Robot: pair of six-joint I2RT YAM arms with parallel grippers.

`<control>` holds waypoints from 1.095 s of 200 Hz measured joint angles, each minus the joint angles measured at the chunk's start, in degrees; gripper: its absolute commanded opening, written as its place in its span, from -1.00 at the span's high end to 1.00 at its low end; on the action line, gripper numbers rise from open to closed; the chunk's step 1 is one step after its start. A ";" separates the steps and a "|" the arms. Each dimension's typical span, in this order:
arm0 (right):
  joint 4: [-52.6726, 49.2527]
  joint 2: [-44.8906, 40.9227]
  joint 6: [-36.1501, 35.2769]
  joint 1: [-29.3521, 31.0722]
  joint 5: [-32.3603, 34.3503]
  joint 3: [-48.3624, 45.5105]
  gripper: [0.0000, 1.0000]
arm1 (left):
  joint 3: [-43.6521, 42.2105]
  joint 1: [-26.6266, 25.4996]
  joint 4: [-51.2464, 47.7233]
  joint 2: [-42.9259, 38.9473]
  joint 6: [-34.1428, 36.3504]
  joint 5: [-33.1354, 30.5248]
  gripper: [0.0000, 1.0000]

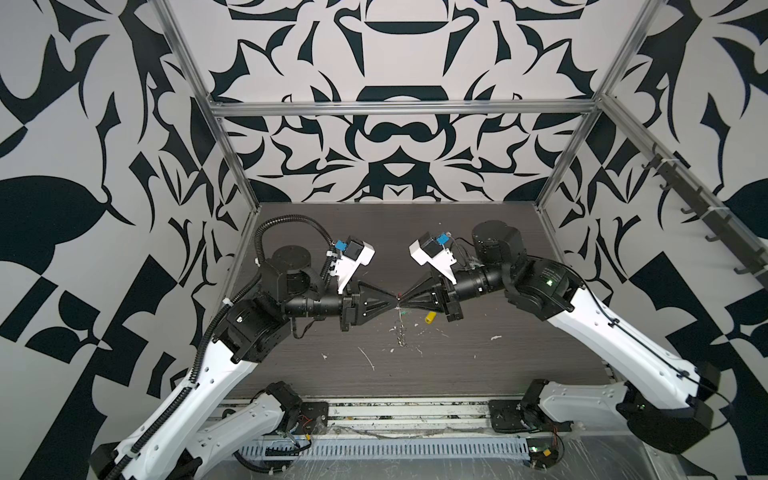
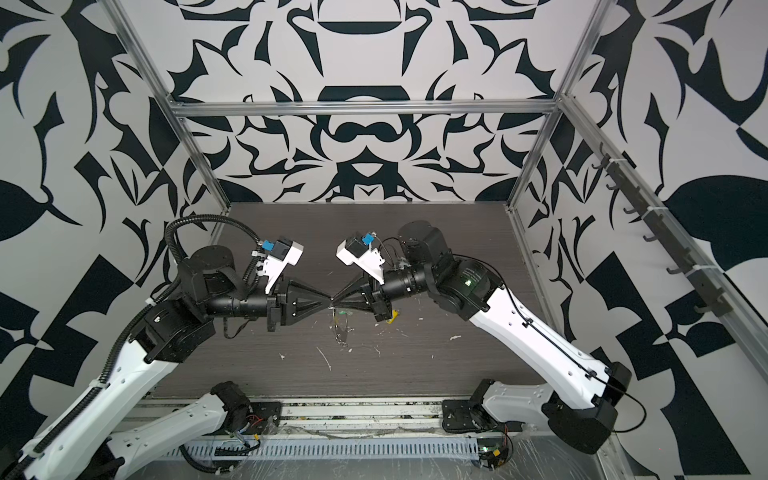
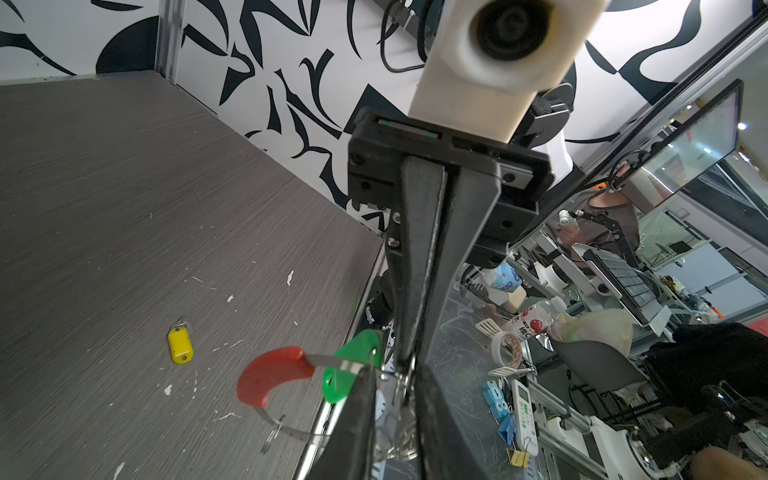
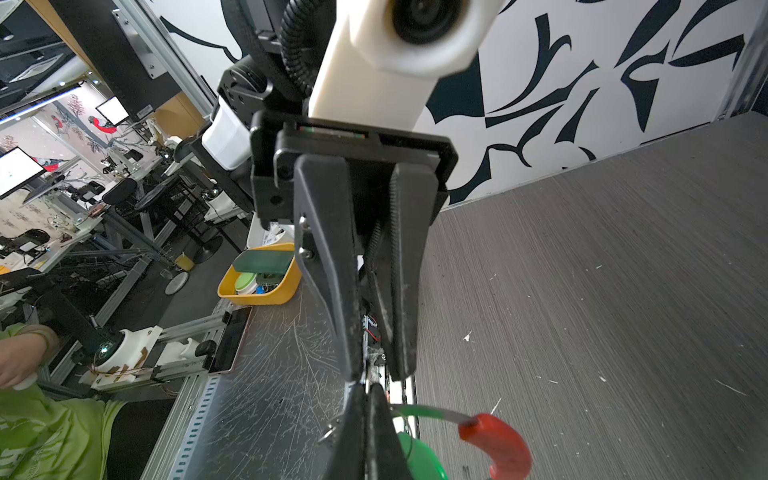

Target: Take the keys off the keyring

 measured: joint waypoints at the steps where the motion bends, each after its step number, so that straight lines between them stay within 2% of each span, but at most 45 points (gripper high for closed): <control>1: 0.00 0.00 -0.02 0.00 0.02 0.00 1.00 | 0.00 0.00 0.00 0.00 0.04 0.00 0.72; 99: -0.44 0.70 -0.02 -0.13 -0.07 1.07 1.00 | 0.59 0.00 -0.02 0.39 0.04 0.24 0.78; 129: -0.66 0.72 0.02 -0.24 -0.04 1.14 1.00 | 0.59 0.00 0.04 0.44 0.35 0.57 1.00; 166: -0.90 0.72 0.02 -0.28 0.11 1.27 1.00 | 0.59 0.00 0.11 0.44 0.63 0.55 1.00; 191: -0.83 0.61 0.26 -0.28 1.18 1.25 0.44 | 0.59 0.00 0.50 0.42 0.59 0.09 1.00; 219: 1.49 -1.36 0.44 -0.28 4.20 -0.39 0.12 | 0.07 0.00 2.23 -0.48 0.17 -1.16 1.00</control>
